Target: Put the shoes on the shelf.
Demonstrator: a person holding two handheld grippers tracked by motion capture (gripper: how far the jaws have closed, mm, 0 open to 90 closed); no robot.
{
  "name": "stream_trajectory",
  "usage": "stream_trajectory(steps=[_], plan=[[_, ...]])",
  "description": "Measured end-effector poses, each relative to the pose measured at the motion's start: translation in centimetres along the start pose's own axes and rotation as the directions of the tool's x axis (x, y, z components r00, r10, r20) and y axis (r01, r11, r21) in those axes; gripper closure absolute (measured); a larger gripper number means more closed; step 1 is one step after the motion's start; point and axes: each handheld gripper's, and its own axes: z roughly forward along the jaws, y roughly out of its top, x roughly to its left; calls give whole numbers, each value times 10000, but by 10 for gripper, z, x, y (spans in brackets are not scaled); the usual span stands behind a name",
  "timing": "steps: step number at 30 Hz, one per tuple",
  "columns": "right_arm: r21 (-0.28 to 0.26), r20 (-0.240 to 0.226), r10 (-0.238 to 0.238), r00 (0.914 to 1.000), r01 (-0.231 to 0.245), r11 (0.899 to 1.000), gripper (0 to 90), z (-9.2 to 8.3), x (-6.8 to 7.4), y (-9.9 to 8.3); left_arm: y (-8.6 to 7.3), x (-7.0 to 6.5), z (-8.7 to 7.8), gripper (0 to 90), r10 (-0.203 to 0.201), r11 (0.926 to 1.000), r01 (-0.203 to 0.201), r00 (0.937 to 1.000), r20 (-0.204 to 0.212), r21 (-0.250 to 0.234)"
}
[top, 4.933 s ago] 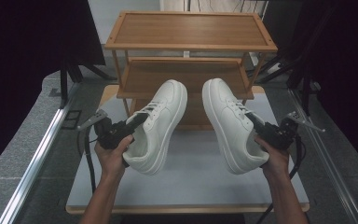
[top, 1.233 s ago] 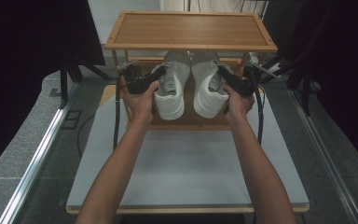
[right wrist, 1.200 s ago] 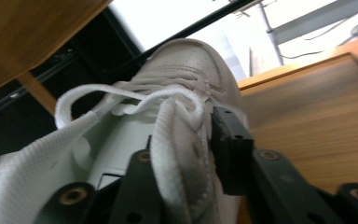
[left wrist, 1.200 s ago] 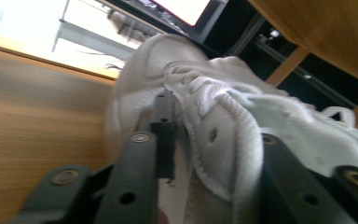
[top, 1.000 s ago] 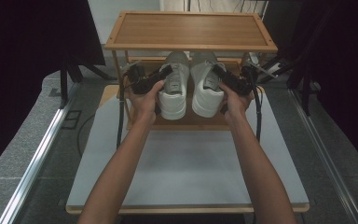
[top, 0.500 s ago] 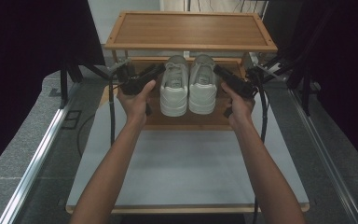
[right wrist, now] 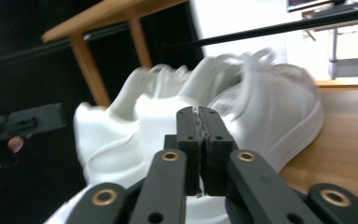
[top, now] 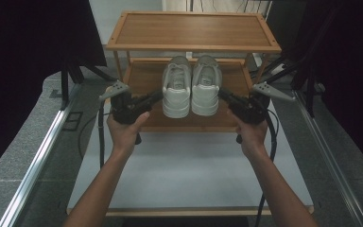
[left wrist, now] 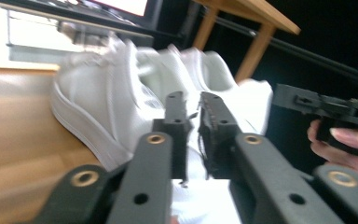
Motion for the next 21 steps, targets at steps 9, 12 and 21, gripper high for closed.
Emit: stream_trajectory(steps=[9, 12, 21], plan=[[851, -376, -727, 9966, 756, 9935, 892, 12, 16, -29, -19, -4, 15, 887, 618, 9940, -607, 9980, -93, 915], [852, -510, -671, 9964, 713, 9938, 892, 17, 16, -30, -21, -2, 18, 892, 488, 9949, -478, 9988, -85, 884], [863, -271, -1251, 9918, 1270, 9881, 892, 17, 19, -30, -20, -5, 22, 897, 521, 9946, -511, 9986, -83, 901]])
